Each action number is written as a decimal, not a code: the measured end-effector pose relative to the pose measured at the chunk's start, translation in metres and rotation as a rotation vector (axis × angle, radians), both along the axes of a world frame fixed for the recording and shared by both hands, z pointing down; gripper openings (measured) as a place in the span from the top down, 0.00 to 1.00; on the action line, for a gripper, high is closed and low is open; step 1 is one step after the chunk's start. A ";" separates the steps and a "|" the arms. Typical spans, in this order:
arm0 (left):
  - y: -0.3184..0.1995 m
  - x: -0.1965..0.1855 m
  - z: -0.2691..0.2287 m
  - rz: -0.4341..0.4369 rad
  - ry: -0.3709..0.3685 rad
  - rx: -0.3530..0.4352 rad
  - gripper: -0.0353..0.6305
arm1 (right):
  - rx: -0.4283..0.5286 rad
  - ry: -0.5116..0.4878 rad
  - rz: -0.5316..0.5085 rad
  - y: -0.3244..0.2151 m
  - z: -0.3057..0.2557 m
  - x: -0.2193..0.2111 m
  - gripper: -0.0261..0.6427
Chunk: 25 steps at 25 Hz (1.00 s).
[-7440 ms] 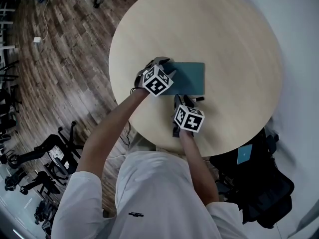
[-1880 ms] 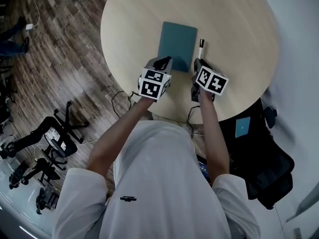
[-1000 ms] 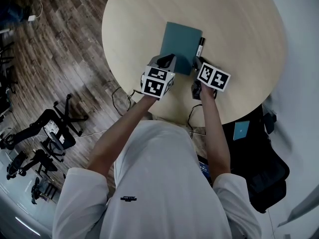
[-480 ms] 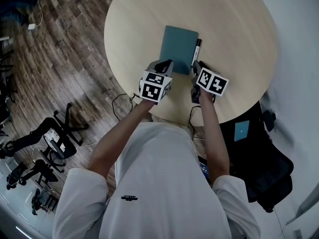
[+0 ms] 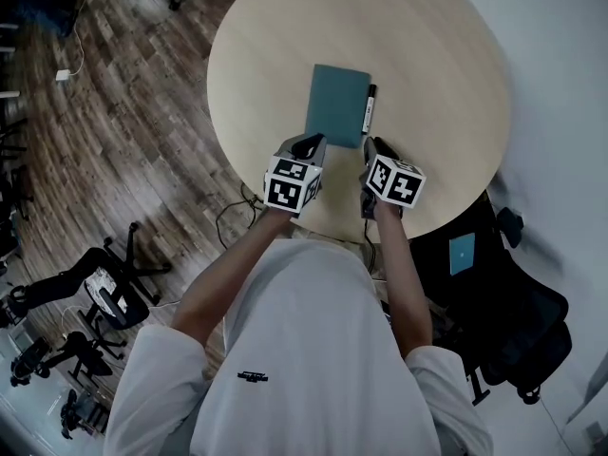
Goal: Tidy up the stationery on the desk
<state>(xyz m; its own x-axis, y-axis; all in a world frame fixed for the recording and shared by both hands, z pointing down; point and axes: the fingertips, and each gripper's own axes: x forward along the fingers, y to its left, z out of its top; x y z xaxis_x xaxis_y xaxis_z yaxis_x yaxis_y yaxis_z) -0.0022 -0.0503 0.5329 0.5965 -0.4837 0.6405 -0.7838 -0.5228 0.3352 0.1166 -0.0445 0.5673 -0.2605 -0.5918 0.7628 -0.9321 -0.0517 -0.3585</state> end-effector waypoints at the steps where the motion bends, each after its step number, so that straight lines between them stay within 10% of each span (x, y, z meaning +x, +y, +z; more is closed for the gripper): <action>1: 0.003 -0.001 -0.005 0.000 0.007 0.006 0.91 | 0.009 0.002 -0.004 0.004 -0.006 -0.003 0.84; 25: 0.057 -0.016 -0.144 0.049 0.067 0.176 0.91 | 0.362 -0.018 -0.046 0.054 -0.192 -0.053 0.86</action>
